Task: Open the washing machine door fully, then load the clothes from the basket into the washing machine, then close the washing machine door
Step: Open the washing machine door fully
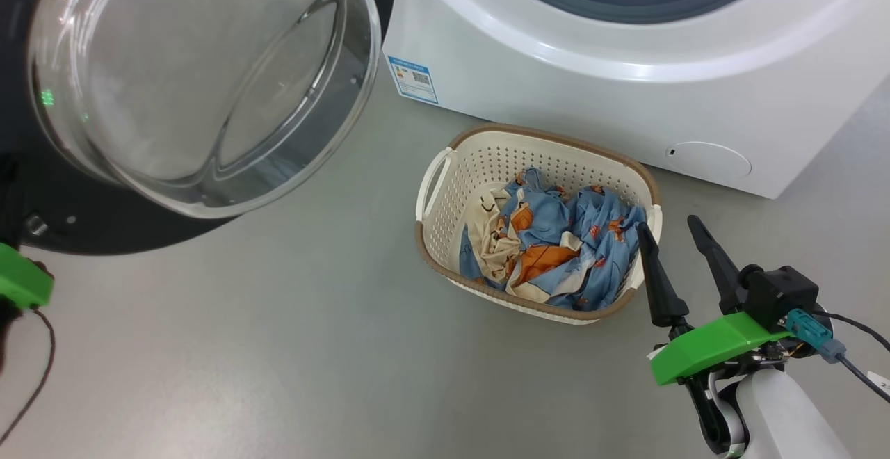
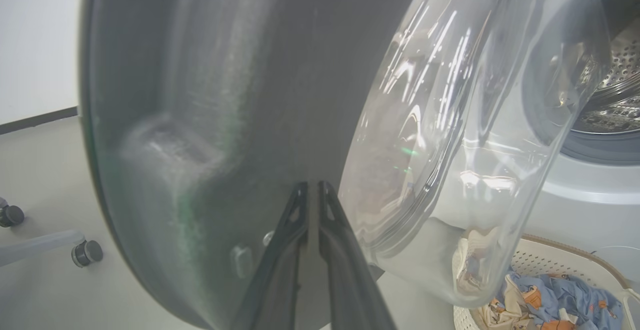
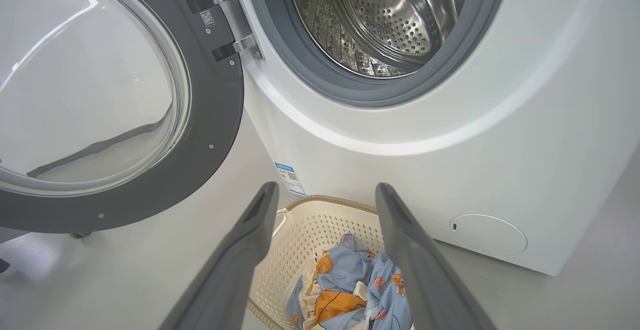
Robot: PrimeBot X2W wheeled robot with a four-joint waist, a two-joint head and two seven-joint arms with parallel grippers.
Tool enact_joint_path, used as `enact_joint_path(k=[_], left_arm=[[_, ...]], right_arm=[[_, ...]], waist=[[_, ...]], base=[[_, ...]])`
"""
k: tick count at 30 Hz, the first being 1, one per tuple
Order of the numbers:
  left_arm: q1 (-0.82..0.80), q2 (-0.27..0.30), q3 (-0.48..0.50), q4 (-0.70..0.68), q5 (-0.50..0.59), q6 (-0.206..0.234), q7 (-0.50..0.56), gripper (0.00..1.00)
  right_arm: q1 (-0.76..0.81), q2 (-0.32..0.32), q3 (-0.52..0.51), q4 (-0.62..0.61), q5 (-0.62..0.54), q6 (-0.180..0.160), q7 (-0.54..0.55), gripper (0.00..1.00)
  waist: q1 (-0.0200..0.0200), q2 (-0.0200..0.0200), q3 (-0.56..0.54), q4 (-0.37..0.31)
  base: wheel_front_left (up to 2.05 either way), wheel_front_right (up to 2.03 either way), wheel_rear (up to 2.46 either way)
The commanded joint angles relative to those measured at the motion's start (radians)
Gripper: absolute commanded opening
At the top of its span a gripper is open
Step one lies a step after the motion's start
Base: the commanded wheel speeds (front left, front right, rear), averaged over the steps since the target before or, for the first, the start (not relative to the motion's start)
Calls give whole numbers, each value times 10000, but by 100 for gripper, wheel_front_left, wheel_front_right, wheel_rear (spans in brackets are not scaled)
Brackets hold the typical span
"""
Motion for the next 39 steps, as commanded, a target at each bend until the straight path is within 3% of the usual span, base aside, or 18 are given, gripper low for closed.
enact_joint_path(k=[1,13,26,39], left_arm=[[-637,953,220,126,-247,51,-153,0],[-1217,1321,-695,584,-920,50,-272,0],[-1261,1339,-1456,697,-1522,50,-340,0],[26,1561,-658,-977,-1334,50,-347,2]], right_arm=[[-280,109,305,-186,69,58,-122,100],[-342,110,367,-149,183,58,-122,100],[-340,110,381,-104,259,58,-122,100],[-33,110,367,-274,509,58,-122,100]], waist=[[0,0,44,-46],[0,0,93,-171],[0,0,-55,-169],[-1,0,-520,-292]], base=[[0,0,0],[0,0,0],[0,0,0],[0,0,0]])
